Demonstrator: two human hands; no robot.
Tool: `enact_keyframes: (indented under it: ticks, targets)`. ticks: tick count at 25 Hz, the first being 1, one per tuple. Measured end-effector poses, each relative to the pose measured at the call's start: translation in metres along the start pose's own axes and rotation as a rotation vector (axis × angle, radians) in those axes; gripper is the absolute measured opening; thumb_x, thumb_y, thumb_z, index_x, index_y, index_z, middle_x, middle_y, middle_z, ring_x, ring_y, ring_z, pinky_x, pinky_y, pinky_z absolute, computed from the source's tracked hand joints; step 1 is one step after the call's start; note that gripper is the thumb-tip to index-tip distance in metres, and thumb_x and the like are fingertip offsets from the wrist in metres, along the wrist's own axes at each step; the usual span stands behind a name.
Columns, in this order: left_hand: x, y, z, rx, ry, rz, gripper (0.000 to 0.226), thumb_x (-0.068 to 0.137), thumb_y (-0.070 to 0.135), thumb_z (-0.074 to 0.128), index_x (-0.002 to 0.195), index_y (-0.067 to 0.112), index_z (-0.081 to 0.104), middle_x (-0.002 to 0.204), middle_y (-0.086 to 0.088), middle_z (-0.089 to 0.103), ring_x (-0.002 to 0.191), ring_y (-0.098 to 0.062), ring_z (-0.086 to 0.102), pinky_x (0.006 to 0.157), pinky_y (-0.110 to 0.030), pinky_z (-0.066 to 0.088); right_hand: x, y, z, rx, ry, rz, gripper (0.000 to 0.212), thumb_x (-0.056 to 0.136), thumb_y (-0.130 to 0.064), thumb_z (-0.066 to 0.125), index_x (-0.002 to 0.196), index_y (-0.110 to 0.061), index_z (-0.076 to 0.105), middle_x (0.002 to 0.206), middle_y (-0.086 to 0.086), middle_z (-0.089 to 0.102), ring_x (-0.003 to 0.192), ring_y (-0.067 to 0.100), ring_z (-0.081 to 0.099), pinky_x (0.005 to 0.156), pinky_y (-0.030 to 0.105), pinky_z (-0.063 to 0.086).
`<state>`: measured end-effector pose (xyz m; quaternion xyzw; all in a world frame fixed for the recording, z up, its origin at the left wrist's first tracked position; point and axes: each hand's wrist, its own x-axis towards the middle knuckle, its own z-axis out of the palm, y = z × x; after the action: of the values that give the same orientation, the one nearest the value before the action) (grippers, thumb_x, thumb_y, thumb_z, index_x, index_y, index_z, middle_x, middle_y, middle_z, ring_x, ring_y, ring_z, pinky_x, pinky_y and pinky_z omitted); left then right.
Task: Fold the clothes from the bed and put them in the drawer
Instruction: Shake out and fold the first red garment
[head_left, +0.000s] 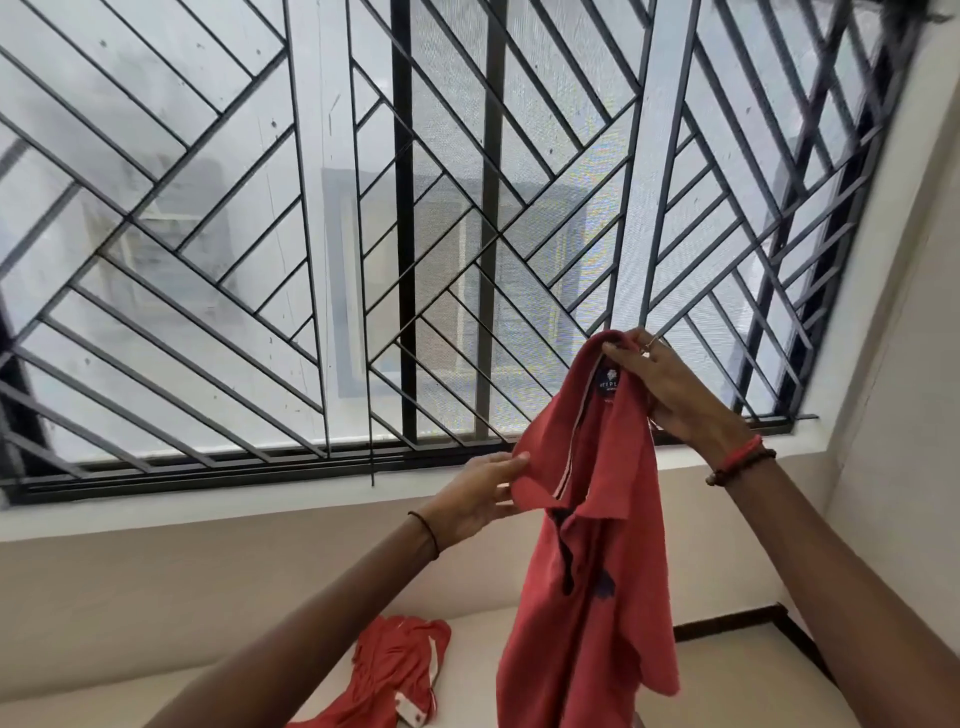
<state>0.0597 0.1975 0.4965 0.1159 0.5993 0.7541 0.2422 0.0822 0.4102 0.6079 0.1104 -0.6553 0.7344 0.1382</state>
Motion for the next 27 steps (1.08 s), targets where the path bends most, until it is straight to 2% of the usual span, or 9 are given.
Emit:
enact_keyframes:
  ticks: [2, 5, 14, 15, 17, 20, 23, 25, 27]
  targets:
    - [0.003, 0.002, -0.002, -0.077, 0.034, 0.029, 0.008, 0.096, 0.023, 0.053, 0.090, 0.019, 0.058, 0.083, 0.004, 0.063, 0.068, -0.006, 0.060, 0.066, -0.021, 0.055, 0.003, 0.003, -0.004, 0.014, 0.024, 0.004, 0.016, 0.091, -0.009, 0.059, 0.081, -0.021, 0.055, 0.068, -0.005, 0.068, 0.056, 0.005, 0.063, 0.050, 0.019, 0.053]
    - [0.004, -0.001, -0.016, -0.110, 0.071, 0.058, 0.009, 0.095, 0.025, 0.055, 0.088, 0.023, 0.060, 0.079, 0.008, 0.068, 0.070, -0.006, 0.063, 0.063, -0.019, 0.053, 0.007, 0.008, -0.008, 0.055, 0.050, 0.022, 0.015, 0.088, -0.012, 0.062, 0.080, -0.023, 0.057, 0.074, -0.001, 0.070, 0.061, 0.010, 0.065, 0.057, 0.028, 0.056]
    - [0.004, 0.001, -0.027, -0.504, -0.043, 0.034, 0.032, 0.094, -0.002, 0.033, 0.103, -0.002, 0.063, 0.087, -0.013, 0.072, 0.070, -0.021, 0.071, 0.062, -0.036, 0.059, 0.021, 0.021, 0.007, 0.114, 0.024, 0.076, 0.012, 0.081, -0.015, 0.067, 0.090, -0.015, 0.059, 0.073, 0.000, 0.069, 0.058, 0.009, 0.065, 0.053, 0.024, 0.056]
    - [0.004, 0.000, -0.027, -0.426, -0.031, 0.017, 0.030, 0.094, 0.004, 0.035, 0.099, 0.001, 0.064, 0.082, -0.011, 0.072, 0.066, -0.020, 0.070, 0.056, -0.033, 0.058, 0.021, 0.022, 0.011, 0.127, 0.002, 0.092, 0.022, 0.074, -0.019, 0.072, 0.091, -0.014, 0.059, 0.073, 0.001, 0.070, 0.058, 0.009, 0.065, 0.053, 0.024, 0.056]
    - [0.006, -0.002, -0.027, 0.006, 0.110, 0.069, 0.025, 0.096, 0.032, 0.043, 0.095, 0.013, 0.059, 0.073, 0.000, 0.066, 0.060, -0.013, 0.061, 0.055, -0.028, 0.048, 0.021, 0.023, 0.018, 0.120, -0.040, 0.113, 0.041, 0.059, -0.027, 0.078, 0.093, -0.013, 0.060, 0.075, 0.002, 0.070, 0.059, 0.010, 0.066, 0.054, 0.024, 0.056]
    - [0.010, -0.003, -0.029, 0.417, 0.299, 0.359, 0.044, 0.099, 0.050, 0.033, 0.110, 0.016, 0.060, 0.097, 0.003, 0.063, 0.087, -0.008, 0.059, 0.078, -0.024, 0.042, 0.023, 0.028, 0.024, 0.115, -0.060, 0.123, 0.034, 0.065, -0.024, 0.077, 0.092, -0.014, 0.059, 0.073, 0.001, 0.069, 0.058, 0.010, 0.065, 0.053, 0.024, 0.055]
    - [0.013, 0.008, -0.027, 0.590, 0.150, 0.519, 0.038, 0.094, 0.040, 0.054, 0.101, 0.005, 0.067, 0.095, 0.000, 0.067, 0.086, -0.008, 0.060, 0.082, -0.023, 0.045, 0.023, 0.030, 0.030, 0.083, -0.086, 0.114, 0.012, 0.082, -0.015, 0.068, 0.084, -0.015, 0.056, 0.069, 0.000, 0.066, 0.057, 0.011, 0.063, 0.051, 0.024, 0.054]
    - [0.013, 0.015, -0.026, 0.596, 0.032, 0.475, 0.044, 0.091, 0.039, 0.057, 0.094, -0.004, 0.066, 0.086, -0.006, 0.063, 0.081, -0.016, 0.056, 0.080, -0.034, 0.043, 0.020, 0.028, 0.032, 0.062, -0.159, 0.111, 0.018, 0.078, -0.019, 0.072, 0.085, -0.015, 0.057, 0.073, 0.002, 0.065, 0.063, 0.013, 0.063, 0.057, 0.025, 0.055]
    - [0.004, 0.023, -0.028, 0.428, -0.042, 0.330, 0.043, 0.098, 0.038, 0.047, 0.093, 0.002, 0.070, 0.088, -0.005, 0.068, 0.081, -0.016, 0.062, 0.081, -0.030, 0.049, 0.017, 0.021, 0.030, 0.054, -0.207, 0.112, 0.032, 0.066, -0.025, 0.080, 0.087, -0.014, 0.058, 0.077, 0.004, 0.065, 0.065, 0.014, 0.063, 0.061, 0.025, 0.056]
